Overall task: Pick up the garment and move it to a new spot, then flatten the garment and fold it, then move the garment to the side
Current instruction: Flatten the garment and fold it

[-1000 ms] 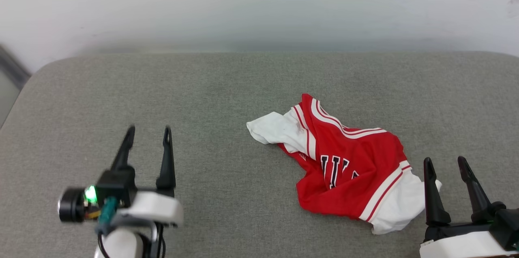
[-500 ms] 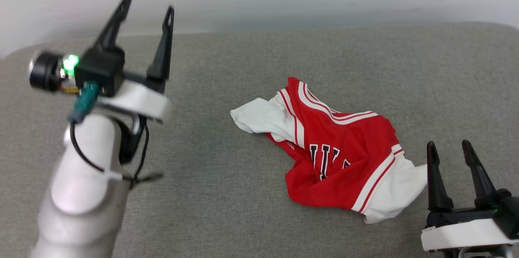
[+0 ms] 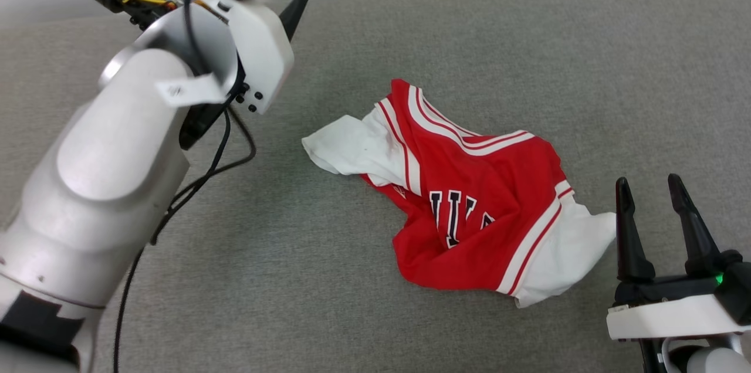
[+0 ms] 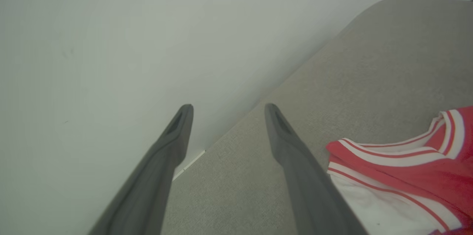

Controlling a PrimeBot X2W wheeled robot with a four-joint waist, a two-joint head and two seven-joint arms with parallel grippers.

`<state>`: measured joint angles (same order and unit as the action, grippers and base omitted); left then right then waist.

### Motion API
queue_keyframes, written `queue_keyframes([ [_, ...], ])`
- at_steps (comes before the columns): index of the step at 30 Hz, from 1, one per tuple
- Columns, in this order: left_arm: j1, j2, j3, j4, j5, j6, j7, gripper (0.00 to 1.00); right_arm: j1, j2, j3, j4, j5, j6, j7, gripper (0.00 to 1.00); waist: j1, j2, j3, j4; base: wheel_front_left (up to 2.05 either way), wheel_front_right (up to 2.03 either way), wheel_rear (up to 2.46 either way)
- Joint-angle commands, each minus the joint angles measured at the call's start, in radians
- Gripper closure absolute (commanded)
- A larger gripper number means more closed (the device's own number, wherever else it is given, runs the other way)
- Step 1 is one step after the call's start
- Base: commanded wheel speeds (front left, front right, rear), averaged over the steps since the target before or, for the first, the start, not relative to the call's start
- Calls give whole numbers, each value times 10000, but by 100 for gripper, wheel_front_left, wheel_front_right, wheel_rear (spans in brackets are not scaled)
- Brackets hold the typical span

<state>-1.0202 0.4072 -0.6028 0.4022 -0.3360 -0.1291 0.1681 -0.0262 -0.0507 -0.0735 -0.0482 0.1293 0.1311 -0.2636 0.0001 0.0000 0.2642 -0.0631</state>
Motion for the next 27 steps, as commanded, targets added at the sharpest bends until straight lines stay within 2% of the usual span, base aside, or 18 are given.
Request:
queue_keyframes([
  [1, -427, 251, -693, 23, -700, 11, 893, 0, -213, 12, 38, -39, -4, -7, -17, 0, -1, 0, 200, -163, 0, 0, 0],
  [7, -1619, 1204, -3070, -388, -3330, 10, 4001, 0, -466, 12, 138, -103, 96, -7, -17, 0, -1, 0, 686, -455, 0, 0, 0],
  [11, -2203, 1655, -4444, -808, -4683, 9, 5477, 0, -645, 13, 172, -109, 166, -5, -17, 0, -1, 0, 1046, -663, 0, 0, 0],
  [19, -2703, 2094, -6355, -698, -6006, 8, 6668, 0, -1029, 12, 355, -120, 410, -5, -16, 0, -1, 0, 1664, -1129, 0, 0, 0],
  [26, -2153, 2337, -6804, -316, -6275, 8, 7370, 0, -1187, 12, 346, -112, 507, -7, -16, 0, -1, 0, 2007, -1360, 0, 0, 0],
  [27, -2054, 2372, -6839, -315, -6331, 8, 7489, 27, -1189, 12, 327, -105, 518, -7, -16, 0, -1, 0, 2026, -1365, 0, 0, 0],
])
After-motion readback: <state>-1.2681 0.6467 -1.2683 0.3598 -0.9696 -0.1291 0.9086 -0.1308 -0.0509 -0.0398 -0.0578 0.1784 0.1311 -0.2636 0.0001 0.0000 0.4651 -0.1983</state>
